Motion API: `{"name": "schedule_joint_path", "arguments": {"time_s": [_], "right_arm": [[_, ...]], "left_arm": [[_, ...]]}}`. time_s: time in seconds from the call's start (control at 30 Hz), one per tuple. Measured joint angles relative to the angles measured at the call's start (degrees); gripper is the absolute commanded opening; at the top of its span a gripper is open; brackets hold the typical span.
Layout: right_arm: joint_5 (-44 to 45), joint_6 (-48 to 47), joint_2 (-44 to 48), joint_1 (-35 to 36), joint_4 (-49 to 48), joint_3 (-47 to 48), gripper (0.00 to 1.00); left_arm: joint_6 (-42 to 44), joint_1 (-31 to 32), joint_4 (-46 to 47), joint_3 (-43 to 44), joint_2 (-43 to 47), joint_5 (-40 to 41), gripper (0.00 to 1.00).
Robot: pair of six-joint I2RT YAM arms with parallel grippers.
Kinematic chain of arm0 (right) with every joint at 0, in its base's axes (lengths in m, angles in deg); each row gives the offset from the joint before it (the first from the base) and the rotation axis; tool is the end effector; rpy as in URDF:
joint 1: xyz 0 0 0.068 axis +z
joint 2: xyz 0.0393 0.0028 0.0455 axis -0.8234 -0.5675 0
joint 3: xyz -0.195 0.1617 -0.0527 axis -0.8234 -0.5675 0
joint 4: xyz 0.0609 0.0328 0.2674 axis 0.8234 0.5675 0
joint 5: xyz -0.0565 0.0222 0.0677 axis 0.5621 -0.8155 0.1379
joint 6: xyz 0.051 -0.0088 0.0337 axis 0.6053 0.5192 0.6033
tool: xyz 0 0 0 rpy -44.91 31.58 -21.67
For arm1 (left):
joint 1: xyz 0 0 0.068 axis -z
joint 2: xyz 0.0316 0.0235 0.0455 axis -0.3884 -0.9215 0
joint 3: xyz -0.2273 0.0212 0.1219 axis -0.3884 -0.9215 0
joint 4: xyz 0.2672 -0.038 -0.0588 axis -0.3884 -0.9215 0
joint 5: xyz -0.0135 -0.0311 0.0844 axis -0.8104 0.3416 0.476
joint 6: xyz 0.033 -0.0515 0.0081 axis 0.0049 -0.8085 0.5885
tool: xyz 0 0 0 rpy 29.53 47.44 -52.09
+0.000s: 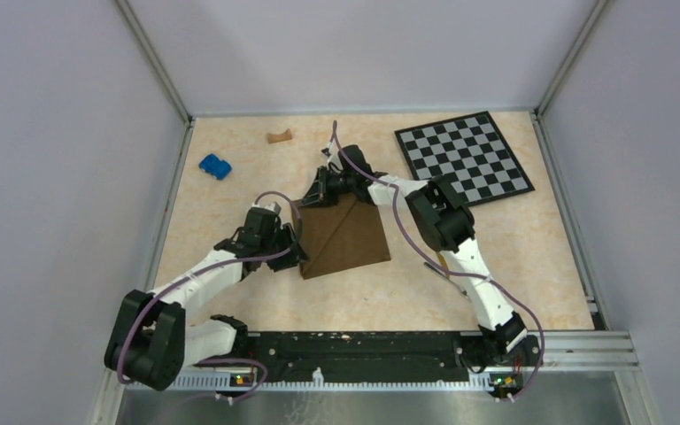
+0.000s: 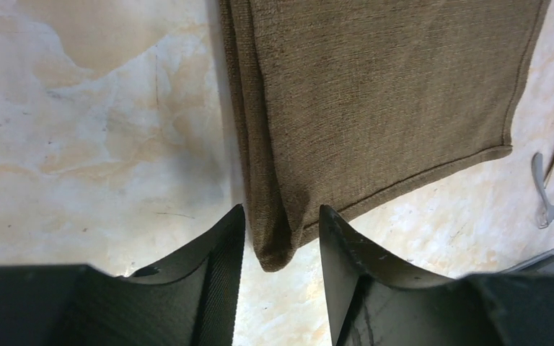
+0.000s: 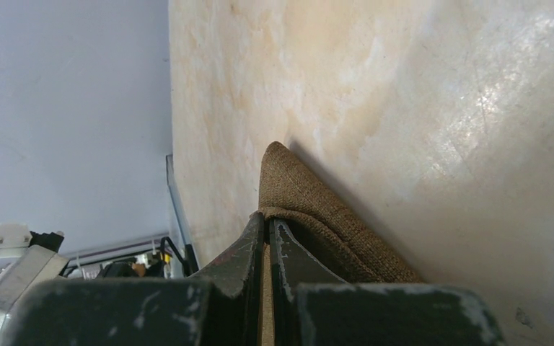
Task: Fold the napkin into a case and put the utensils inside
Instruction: Fold the top corner of the square-folded napkin at the center of the board.
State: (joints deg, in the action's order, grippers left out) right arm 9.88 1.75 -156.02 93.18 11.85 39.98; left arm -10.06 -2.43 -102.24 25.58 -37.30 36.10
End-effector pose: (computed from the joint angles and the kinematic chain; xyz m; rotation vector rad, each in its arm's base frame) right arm 0.4172 0.3630 0.0825 -0.2207 2.4278 1.6284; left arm 0.2190 -0.0918 0.1371 -0.3420 2.5713 -0.6757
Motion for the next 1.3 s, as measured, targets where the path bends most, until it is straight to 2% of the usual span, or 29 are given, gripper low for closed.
{"name": "schedule_joint_path", "arguments": {"time_s": [0.2,0.23,0.43,0.5,0.63,0.8,0.87,1.0,1.13,1.3], "right_arm": [[0.0,0.0,-0.1,0.0,-0.3,0.4,0.0],[0.1,0.0,-0.1,0.0,-0.3,0.4,0.03],[0.3,-0.2,-0.3,0.0,0.9,2.0,0.24],[0.3,-1.7,-0.3,0.0,3.2,3.7,0.38],[1.6,-7.6,2.0,-0.1,10.5,5.7,0.5],[2.4,-15.9,10.7,-1.2,18.1,4.8,0.52],[1.9,-18.2,17.1,-2.5,17.1,-0.2,0.52],[0.1,-20.7,27.9,-7.0,14.8,-12.1,0.51],[-0.7,-21.1,29.2,-11.1,12.0,-18.9,0.51],[-1.0,-19.9,28.0,-11.7,11.2,-23.7,0.42]], "left_arm": [[0.6,0.0,1.2,-0.4,-0.9,0.5,0.35],[0.6,0.0,1.4,-0.6,-1.0,0.6,0.35],[0.6,0.0,1.9,-1.7,-1.7,0.9,0.33],[0.6,0.0,1.9,-1.7,-1.8,0.9,0.33],[0.8,0.0,1.8,-1.7,-1.7,0.9,0.34],[0.8,0.0,0.6,-1.6,-1.3,0.9,0.44],[0.9,0.0,-1.4,-1.1,0.2,0.8,0.48],[0.9,0.0,-3.9,2.0,4.4,0.3,0.62],[2.0,-0.4,-4.0,10.1,2.6,0.4,0.6],[4.5,-3.3,-1.3,21.7,-9.5,0.7,0.52]]}}
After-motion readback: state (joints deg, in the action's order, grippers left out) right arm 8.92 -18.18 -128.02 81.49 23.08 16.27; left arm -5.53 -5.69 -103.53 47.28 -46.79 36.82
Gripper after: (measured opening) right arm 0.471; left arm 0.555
